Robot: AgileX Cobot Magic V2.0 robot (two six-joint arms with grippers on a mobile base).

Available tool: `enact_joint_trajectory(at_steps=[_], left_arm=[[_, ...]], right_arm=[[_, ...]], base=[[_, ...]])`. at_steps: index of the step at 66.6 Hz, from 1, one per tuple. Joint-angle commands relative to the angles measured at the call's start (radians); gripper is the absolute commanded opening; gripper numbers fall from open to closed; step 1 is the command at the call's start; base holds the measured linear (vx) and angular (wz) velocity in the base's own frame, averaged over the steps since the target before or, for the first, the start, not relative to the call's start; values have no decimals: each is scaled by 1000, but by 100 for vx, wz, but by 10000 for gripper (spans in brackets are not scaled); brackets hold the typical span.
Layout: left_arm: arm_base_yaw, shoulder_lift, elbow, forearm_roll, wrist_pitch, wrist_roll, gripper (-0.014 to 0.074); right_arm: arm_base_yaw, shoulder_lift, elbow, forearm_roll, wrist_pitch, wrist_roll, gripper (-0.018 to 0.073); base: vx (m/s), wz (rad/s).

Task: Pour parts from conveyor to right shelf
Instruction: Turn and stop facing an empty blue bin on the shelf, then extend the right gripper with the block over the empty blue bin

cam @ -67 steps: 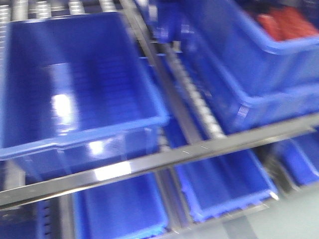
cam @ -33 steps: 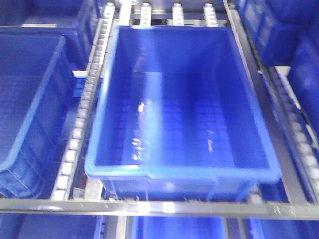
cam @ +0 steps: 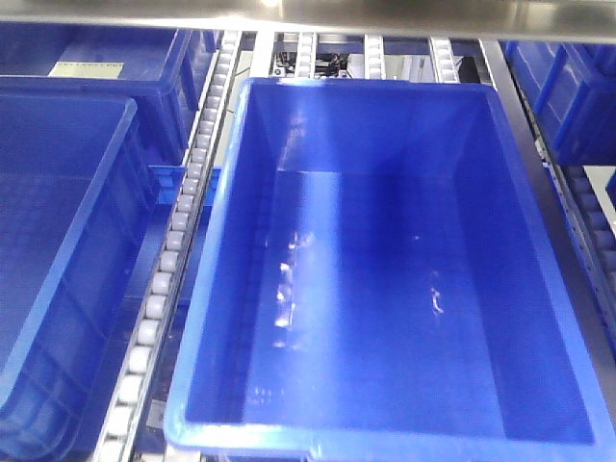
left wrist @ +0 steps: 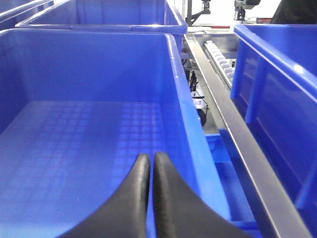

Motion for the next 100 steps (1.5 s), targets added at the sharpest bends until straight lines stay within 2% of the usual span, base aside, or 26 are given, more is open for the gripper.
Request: enact_joint_trajectory(at_steps=[1, 63, 87, 93, 100], left_arm=[[-7, 19, -20, -8, -78, -8, -6], [-7, 19, -20, -8, -78, -8, -6], [-7, 19, -20, -8, -78, -8, -6], [-7, 19, -20, -8, -78, -8, -6], [-7, 19, -20, -8, -78, -8, -6]], right_arm=[[-2, 21, -23, 0, -4, -8, -5], [-2, 21, -23, 0, -4, -8, -5], [-2, 21, -23, 43, -44, -7, -5], [-2, 33, -23, 120, -108, -20, -5], [-3, 125, -23, 300, -155, -105, -5]], base=[[12, 4], [2, 1], [0, 0], [0, 0], [0, 0]])
